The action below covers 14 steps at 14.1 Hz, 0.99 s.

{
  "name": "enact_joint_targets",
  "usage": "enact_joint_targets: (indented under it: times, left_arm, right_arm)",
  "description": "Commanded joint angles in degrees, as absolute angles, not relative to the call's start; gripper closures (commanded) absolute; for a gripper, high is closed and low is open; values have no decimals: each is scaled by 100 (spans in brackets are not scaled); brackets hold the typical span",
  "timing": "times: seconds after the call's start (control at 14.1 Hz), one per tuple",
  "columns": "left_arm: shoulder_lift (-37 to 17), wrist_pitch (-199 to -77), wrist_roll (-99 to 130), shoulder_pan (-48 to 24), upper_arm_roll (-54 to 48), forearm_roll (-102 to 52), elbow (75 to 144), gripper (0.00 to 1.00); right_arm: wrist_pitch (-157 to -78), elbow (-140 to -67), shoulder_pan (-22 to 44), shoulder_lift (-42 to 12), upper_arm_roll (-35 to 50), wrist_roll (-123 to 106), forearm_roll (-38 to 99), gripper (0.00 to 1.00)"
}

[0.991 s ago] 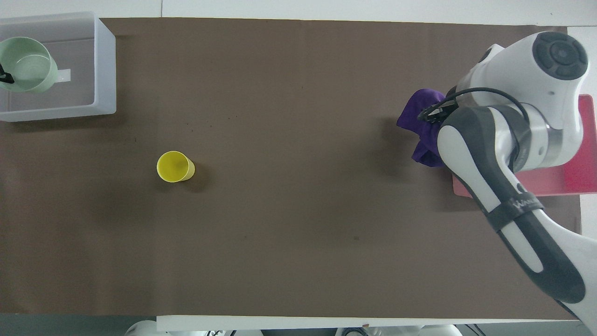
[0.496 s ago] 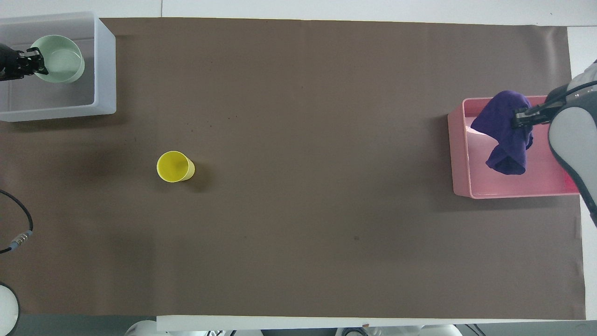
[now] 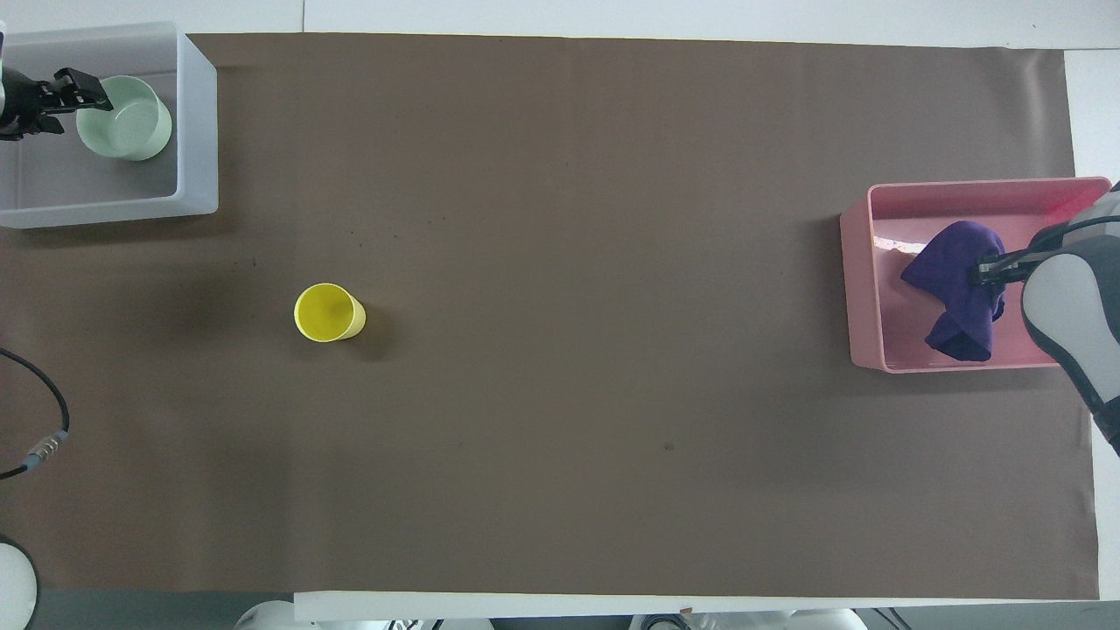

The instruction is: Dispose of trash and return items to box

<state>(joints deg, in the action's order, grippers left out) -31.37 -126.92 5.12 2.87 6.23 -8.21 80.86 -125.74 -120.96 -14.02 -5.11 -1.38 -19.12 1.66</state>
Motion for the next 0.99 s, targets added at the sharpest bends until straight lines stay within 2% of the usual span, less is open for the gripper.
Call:
enact_joint_targets:
  times: [0.0,0.07,0.21,0.28,0.35,0.57,0.71,0.92]
  left_arm:
    - [-2034,-11368,597,-16,651,-696,8278,0]
    - [-1708,-10903,667,-209,650,-616,8540,0]
    - [-1031,-10242,712,-561,650,-589,9338,0]
    - [-637,-10213,729,-763,650,-589,9978,0]
    - [-267,-10309,764,-1017,642,-589,10628,0]
    - [358,-11333,897,-1607,607,-589,12027,0]
    - [562,-11959,905,-1810,606,-589,12749,0]
    - [492,-13198,914,-2064,598,-589,13594,0]
  right_arm:
    - [-12578,-12095,-1407,-395,-79,-1986,158,51]
    - [-12473,-11998,-1398,-422,-70,-1978,158,28]
    - [-12210,-11770,-1389,-404,-9,-1917,176,16]
    - [-12043,-11621,-1345,-413,35,-1899,263,11]
    - [-11876,-11445,-1258,-413,44,-1864,281,8]
    - [-11024,-10830,-898,-413,53,-1128,281,7]
    - [-10567,-10418,-739,-413,53,-1028,272,7]
    - [-9793,-9810,-703,-378,96,-1020,185,6]
